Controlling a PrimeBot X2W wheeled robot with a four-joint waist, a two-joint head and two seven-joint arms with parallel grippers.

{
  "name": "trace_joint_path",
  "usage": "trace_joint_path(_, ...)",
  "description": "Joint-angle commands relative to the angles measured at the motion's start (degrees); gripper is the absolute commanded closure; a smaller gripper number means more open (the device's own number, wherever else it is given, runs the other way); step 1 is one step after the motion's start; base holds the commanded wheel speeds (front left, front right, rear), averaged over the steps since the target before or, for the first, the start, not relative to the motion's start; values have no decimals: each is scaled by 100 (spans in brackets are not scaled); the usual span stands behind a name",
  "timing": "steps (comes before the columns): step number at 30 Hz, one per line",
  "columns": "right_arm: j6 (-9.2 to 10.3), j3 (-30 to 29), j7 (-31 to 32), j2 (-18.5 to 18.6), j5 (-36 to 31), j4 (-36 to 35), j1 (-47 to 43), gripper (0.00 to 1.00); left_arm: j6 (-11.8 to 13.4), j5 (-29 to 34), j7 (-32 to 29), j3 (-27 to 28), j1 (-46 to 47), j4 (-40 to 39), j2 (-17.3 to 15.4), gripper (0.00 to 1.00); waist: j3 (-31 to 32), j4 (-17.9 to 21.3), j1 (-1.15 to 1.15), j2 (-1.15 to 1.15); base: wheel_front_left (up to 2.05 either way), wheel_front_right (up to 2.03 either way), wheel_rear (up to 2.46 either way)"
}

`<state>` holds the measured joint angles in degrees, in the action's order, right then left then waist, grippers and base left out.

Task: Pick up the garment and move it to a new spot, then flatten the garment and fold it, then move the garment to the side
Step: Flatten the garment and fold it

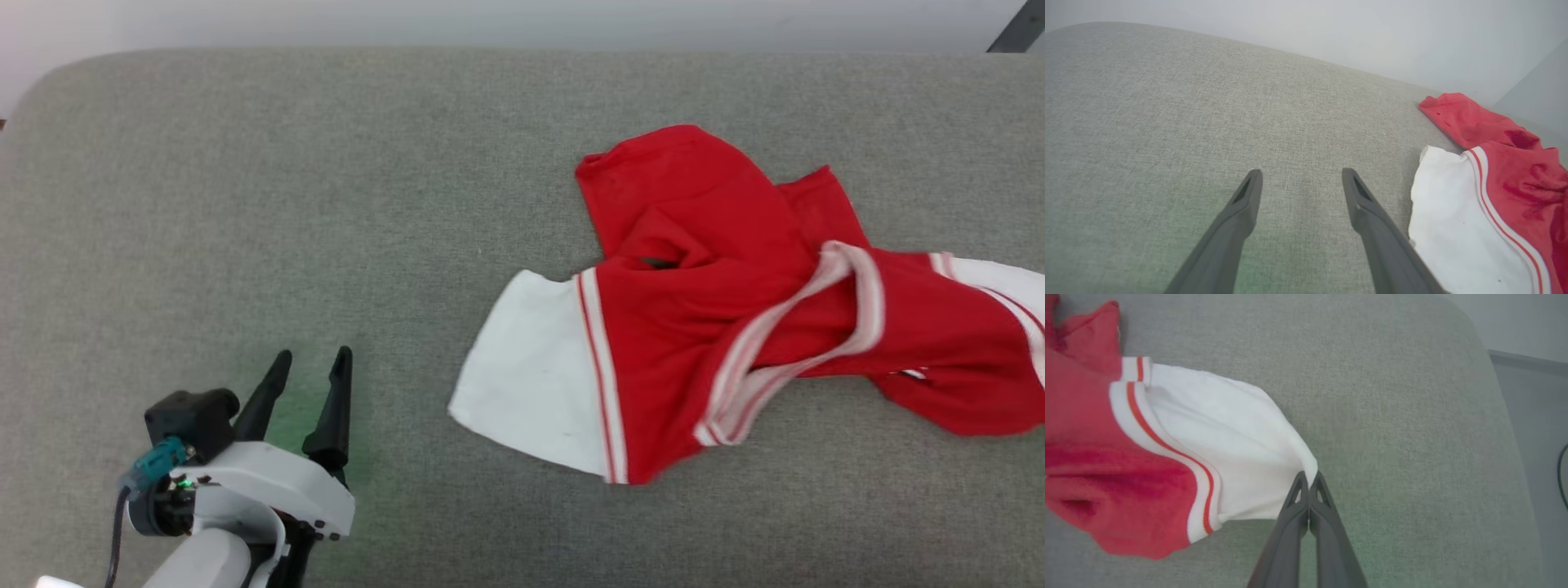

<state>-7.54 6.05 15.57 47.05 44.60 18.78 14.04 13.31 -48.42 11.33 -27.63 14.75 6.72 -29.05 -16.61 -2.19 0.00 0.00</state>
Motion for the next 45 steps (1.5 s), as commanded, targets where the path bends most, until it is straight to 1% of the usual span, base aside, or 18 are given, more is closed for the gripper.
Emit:
trace_joint_path(1,10,-208,-39,-134,-142,165,-157,100,40,30,-8,2,-37,-5,-23,0,-11,-22,0,0,0,0,0)
trace_joint_path(7,10,-725,-72,-620,-523,570,-476,100,79,-16,-31,13,-102,-27,-63,0,-20,-55,0,0,0,0,0)
trace_joint_path(11,10,-940,-85,-866,-819,726,-520,100,98,-41,-49,35,-146,-47,-110,0,-21,-31,0,0,0,0,0)
trace_joint_path(15,10,-1018,-109,-1056,-1071,740,-442,100,121,-21,-84,58,-133,-75,-186,0,-5,28,0,0,0,0,0)
trace_joint_path(16,9,-1042,-165,-1123,-1076,713,-427,72,113,-5,-97,46,-119,-80,-209,0,8,41,0,0,0,0,0)
trace_joint_path(18,9,-1138,-287,-1247,-1021,648,-405,0,81,50,-152,5,-72,-94,-293,0,51,75,0,0,0,0,0)
trace_joint_path(20,10,-1311,-431,-1272,-992,581,-494,0,37,165,-221,-52,7,-152,-426,0,107,103,0,0,0,0,0)
trace_joint_path(23,9,-1585,-757,-1253,-1135,375,-729,0,-66,406,-384,-171,168,-295,-733,0,210,149,0,0,0,0,0)
trace_joint_path(26,9,-1703,-1175,-1281,-1089,-211,-919,0,-250,655,-711,-347,389,-527,-1114,0,311,243,0,0,0,0,0)
trace_joint_path(28,9,-1680,-1423,-1287,-975,-720,-1069,0,-427,806,-1028,-484,576,-738,-1379,0,363,337,0,0,0,0,0)
trace_joint_path(30,9,-1589,-1649,-1310,-941,-1225,-1180,0,-740,902,-1393,-679,783,-943,-1610,0,410,440,0,0,0,0,0)
trace_joint_path(34,9,-1310,-1972,-1430,-871,-1973,-1187,0,-1489,833,-2322,-1102,1251,-1244,-1902,0,467,650,0,0,0,0,0)
trace_joint_path(35,9,-1200,-2034,-1464,-870,-2129,-1164,0,-1685,774,-2608,-1238,1370,-1283,-1933,0,471,696,0,0,0,0,0)
trace_joint_path(36,9,-1097,-2083,-1490,-845,-2253,-1152,0,-1827,717,-2878,-1401,1487,-1338,-1945,0,473,738,0,0,0,0,0)
trace_joint_path(38,9,-940,-2154,-1526,-835,-2451,-1132,0,-2000,554,-3417,-1730,1741,-1432,-1942,0,462,827,0,0,0,0,0)
trace_joint_path(40,9,-809,-2162,-1564,-857,-2562,-1098,0,-2059,397,-3940,-2136,1979,-1512,-1933,0,434,925,0,0,0,0,0)
trace_joint_path(42,9,-728,-2176,-1558,-881,-2632,-1035,0,-2087,220,-4299,-2576,2249,-1643,-1837,0,395,1017,0,0,0,0,0)
trace_joint_path(45,9,-638,-2206,-1577,-906,-2652,-973,0,-2071,14,-4560,-3223,2655,-1645,-1779,0,324,1158,0,0,0,0,0)
